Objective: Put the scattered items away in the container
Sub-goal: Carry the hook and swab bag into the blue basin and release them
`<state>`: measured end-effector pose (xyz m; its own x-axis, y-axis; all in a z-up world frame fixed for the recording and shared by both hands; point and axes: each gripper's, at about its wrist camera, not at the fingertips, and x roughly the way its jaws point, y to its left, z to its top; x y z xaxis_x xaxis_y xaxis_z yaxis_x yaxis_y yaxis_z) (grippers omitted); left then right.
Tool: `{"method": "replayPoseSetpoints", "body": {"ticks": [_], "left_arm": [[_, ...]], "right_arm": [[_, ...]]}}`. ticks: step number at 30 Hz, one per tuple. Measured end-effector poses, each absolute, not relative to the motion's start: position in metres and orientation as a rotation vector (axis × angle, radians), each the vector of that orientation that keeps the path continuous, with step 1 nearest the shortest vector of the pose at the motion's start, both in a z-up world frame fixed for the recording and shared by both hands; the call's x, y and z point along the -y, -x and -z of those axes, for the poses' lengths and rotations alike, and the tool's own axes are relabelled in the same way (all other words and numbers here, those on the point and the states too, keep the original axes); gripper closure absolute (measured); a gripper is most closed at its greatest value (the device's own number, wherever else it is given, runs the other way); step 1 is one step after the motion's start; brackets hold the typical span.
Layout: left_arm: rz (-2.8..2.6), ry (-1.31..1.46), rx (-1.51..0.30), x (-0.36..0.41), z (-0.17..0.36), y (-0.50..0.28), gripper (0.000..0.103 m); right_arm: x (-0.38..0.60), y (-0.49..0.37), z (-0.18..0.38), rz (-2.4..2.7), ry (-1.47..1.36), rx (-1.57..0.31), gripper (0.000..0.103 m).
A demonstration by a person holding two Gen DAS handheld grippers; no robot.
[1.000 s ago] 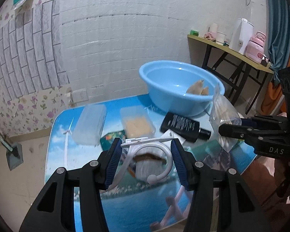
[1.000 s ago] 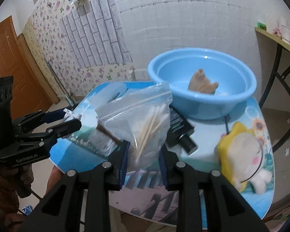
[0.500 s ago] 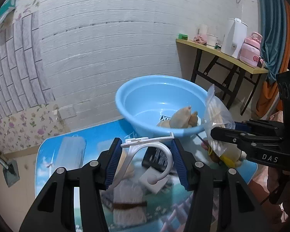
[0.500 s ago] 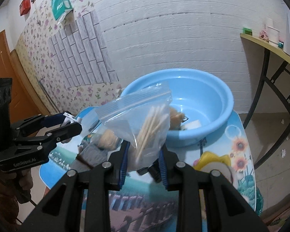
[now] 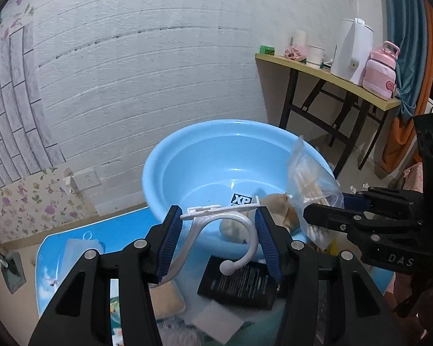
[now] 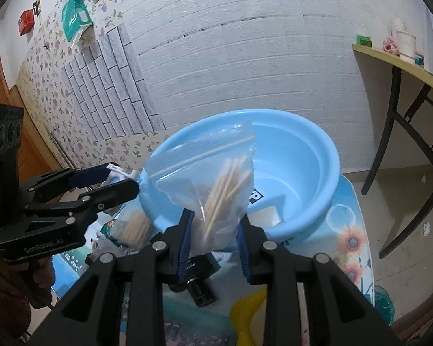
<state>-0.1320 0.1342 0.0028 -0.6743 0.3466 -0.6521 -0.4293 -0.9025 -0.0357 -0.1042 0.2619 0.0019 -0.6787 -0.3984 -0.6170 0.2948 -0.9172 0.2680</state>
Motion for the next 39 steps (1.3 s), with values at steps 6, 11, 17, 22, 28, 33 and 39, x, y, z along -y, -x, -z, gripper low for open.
{"method": "replayPoseSetpoints", "body": {"ticks": [6, 11, 17, 22, 28, 33, 39], "left_arm": [[-2.517, 0.956, -0.203, -0.145, 0.006, 0.145, 0.051], [-2.521, 0.941, -0.212, -0.15, 0.008, 0.155, 0.038], [-2.523, 0.929, -0.217, -0.154, 0.008, 0.159, 0.035], [-2.537, 0.918, -0.213, -0.151, 0.005, 0.156, 0.029], [-2.549, 0.915, -0.176, -0.137, 0.0, 0.143, 0.016], [-2.563, 0.923, -0.175, -0.121, -0.002, 0.126, 0.01], [-2.602, 0.966, -0.174, -0.097, 0.002, 0.103, 0.004]], "right_arm": [[-0.262, 0.117, 0.0, 2.587, -0.981, 0.183, 0.075], [-0.269, 0.128, 0.003, 2.615, -0.997, 0.227, 0.072], [-0.279, 0.135, 0.005, 2.658, -1.037, 0.248, 0.07], [-0.281, 0.136, 0.006, 2.696, -1.063, 0.228, 0.049], [-0.283, 0.128, 0.0, 2.705, -1.042, 0.223, 0.048], [-0.287, 0.116, -0.008, 2.723, -1.028, 0.216, 0.048], [-0.298, 0.093, -0.013, 2.765, -1.024, 0.221, 0.048]]}}
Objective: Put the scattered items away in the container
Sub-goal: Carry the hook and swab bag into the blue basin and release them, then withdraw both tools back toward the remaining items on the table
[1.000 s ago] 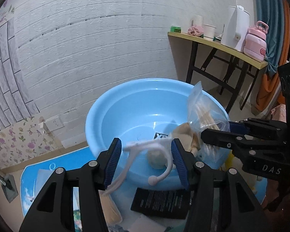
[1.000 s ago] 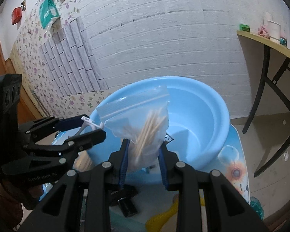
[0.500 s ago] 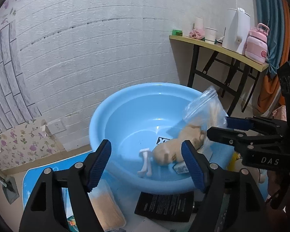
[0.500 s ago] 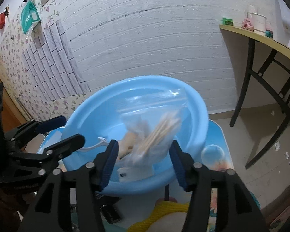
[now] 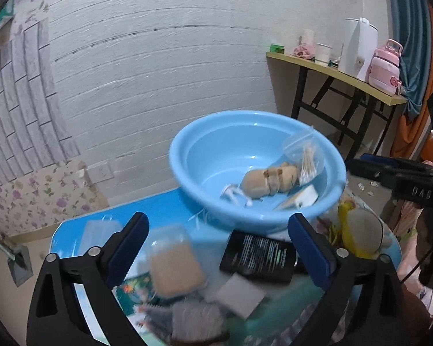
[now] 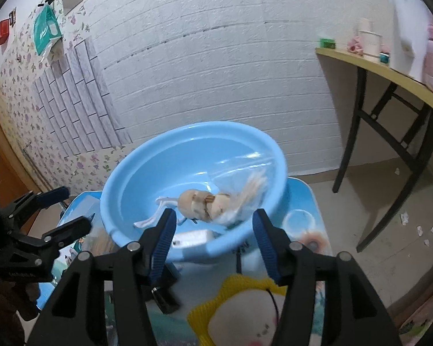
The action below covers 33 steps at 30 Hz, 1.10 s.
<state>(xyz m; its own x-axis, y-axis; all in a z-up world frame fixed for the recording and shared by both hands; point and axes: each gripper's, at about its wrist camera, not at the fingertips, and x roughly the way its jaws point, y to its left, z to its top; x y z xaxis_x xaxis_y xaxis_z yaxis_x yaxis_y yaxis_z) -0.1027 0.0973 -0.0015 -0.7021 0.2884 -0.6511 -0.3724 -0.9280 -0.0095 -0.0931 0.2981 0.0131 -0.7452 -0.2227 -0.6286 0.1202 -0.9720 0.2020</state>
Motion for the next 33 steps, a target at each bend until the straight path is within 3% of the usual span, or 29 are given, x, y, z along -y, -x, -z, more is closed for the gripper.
{"method": "replayPoseSetpoints", "body": {"ticks": [12, 24, 28, 33], "left_arm": [[-2.667, 1.072, -0.146, -0.057, 0.019, 0.06, 0.002], [-2.659, 1.197, -0.148, -0.041, 0.057, 0.029, 0.002], [-2.643, 1.22, -0.138, -0.042, 0.064, 0.028, 0.002], [-2.624, 1.212, -0.142, -0.049, 0.067, 0.03, 0.002]], "right_arm": [[-0.311, 0.056, -0.016, 2.811, -1.064, 0.176, 0.048], [-0.313, 0.029, 0.025, 2.725, -1.241, 0.107, 0.041], [-0.315, 0.029, 0.029, 2.724, -1.246, 0.132, 0.025], [-0.312, 0.031, 0.034, 2.702, -1.263, 0.123, 0.023]]}}
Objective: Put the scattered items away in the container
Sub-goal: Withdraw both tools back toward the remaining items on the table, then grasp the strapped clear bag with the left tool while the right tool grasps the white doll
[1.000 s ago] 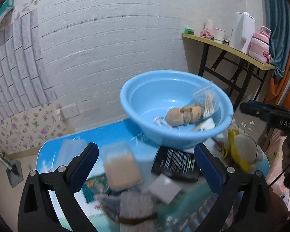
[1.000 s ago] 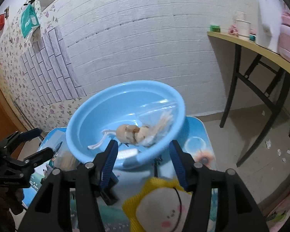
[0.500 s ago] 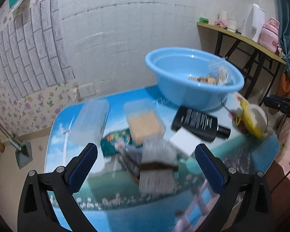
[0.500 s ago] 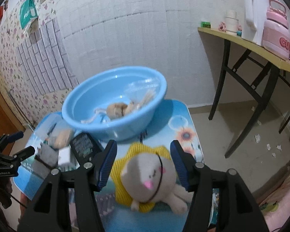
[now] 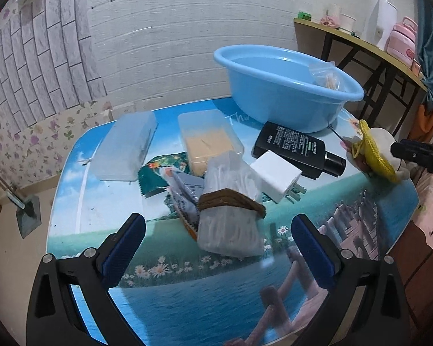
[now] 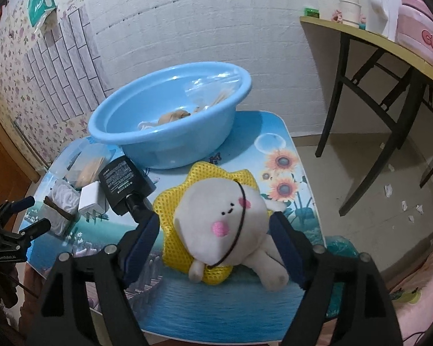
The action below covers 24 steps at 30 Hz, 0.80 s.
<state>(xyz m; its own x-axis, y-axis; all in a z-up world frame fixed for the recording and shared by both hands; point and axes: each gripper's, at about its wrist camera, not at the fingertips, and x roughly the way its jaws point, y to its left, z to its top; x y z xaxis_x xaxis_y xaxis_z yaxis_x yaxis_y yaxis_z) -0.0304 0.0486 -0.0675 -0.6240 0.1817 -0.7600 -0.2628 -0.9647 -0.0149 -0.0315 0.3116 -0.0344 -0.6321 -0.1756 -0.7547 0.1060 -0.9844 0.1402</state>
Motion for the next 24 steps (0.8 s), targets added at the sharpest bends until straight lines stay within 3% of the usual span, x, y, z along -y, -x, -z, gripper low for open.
{"method": "replayPoseSetpoints", "body": {"ticks": [10, 13, 16, 17, 24], "left_arm": [[-2.584, 1.19, -0.172, -0.059, 0.072, 0.036, 0.004], [-2.578, 1.197, -0.19, -0.062, 0.074, 0.039, 0.013], [-2.571, 1.216, -0.221, -0.065, 0.079, 0.042, 0.036], [-2.568, 1.222, -0.235, -0.066, 0.08, 0.042, 0.05], [-2.581, 1.202, -0.258, -0.065, 0.075, 0.042, 0.06]], "right_arm": [[-0.302, 0.034, 0.041, 2.694, -1.237, 0.054, 0.007], [-0.302, 0.038, 0.045, 2.684, -1.252, 0.062, 0.006], [-0.301, 0.041, 0.05, 2.677, -1.27, 0.049, 0.006], [-0.3, 0.041, 0.052, 2.673, -1.276, 0.044, 0.006], [-0.293, 0.046, 0.06, 2.69, -1.31, -0.071, 0.006]]}}
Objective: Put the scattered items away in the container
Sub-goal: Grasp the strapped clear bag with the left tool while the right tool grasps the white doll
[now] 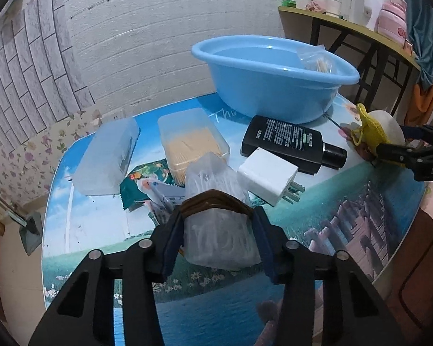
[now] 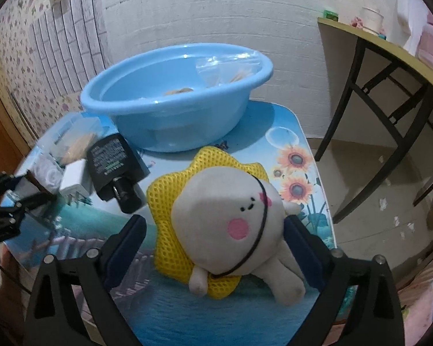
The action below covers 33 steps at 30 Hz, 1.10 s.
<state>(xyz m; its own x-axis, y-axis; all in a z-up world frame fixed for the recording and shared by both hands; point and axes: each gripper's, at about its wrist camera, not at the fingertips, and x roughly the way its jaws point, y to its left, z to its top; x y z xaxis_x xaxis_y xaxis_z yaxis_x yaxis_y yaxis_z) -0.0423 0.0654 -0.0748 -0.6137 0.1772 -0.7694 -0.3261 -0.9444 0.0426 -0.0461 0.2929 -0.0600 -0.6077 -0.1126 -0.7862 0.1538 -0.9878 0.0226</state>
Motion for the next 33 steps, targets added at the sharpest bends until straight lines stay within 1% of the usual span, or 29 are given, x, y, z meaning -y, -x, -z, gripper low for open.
{"method": "replayPoseSetpoints", "body": {"ticks": [2, 3, 4, 5, 7, 12, 17, 26, 33], "left_arm": [[-2.581, 1.197, -0.255, -0.065, 0.073, 0.042, 0.063], [-2.581, 1.192, -0.254, -0.065, 0.072, 0.041, 0.066], [-2.584, 1.186, -0.252, -0.065, 0.071, 0.04, 0.067], [-2.585, 1.176, -0.247, -0.065, 0.069, 0.038, 0.07], [-2.58, 1.161, -0.248, -0.065, 0.065, 0.036, 0.07], [-2.601, 1.116, -0.261, -0.061, 0.054, 0.023, 0.071], [-2.623, 1.11, -0.258, -0.051, 0.049, 0.009, 0.071], [-2.67, 1.151, -0.234, -0.022, 0.052, -0.015, 0.071], [-2.637, 1.161, -0.229, -0.021, 0.058, -0.025, 0.071]], "right_arm": [[-0.295, 0.046, 0.061, 2.688, -1.31, -0.058, 0.011], [-0.297, 0.045, 0.059, 2.697, -1.296, -0.043, 0.022], [-0.3, 0.045, 0.057, 2.693, -1.284, -0.02, 0.027], [-0.303, 0.045, 0.055, 2.678, -1.282, 0.018, 0.029], [-0.308, 0.044, 0.052, 2.658, -1.278, 0.086, 0.034], [-0.303, 0.031, 0.037, 2.667, -1.203, 0.086, 0.035], [-0.289, 0.019, 0.026, 2.654, -1.155, 0.044, 0.035], [-0.267, 0.0, 0.03, 2.617, -1.188, -0.001, 0.035], [-0.257, -0.007, 0.032, 2.596, -1.206, -0.047, 0.035]]}}
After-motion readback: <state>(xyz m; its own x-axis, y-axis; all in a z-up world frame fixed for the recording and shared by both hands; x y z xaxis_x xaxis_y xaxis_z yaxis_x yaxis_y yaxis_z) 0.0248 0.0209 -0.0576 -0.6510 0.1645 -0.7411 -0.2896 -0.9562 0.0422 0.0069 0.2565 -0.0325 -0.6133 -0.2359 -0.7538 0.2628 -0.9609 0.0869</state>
